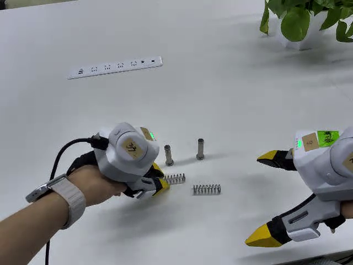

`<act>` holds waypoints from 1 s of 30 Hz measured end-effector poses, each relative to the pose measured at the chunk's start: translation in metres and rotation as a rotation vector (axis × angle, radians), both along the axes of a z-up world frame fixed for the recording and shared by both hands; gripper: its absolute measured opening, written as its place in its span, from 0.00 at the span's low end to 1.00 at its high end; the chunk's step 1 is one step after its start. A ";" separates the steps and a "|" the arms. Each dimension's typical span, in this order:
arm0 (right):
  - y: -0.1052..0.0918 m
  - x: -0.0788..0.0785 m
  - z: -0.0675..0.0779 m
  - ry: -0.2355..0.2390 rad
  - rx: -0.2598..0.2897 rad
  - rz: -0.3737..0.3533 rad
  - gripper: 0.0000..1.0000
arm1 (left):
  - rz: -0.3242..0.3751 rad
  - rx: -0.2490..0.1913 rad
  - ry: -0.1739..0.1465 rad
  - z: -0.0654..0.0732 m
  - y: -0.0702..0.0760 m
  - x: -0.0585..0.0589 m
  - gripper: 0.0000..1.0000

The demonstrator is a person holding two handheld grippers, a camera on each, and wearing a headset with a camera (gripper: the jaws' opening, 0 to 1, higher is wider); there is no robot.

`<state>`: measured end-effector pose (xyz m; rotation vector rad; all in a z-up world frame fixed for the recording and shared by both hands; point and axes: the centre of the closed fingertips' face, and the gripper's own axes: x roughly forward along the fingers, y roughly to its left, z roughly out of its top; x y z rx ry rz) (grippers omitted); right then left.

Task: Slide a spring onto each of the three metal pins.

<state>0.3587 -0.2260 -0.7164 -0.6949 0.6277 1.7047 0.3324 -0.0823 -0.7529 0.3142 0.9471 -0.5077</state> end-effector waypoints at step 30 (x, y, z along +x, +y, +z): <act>0.018 -0.018 0.011 -0.001 0.026 0.062 0.93 | 0.132 -0.135 -0.091 0.006 -0.002 -0.039 0.10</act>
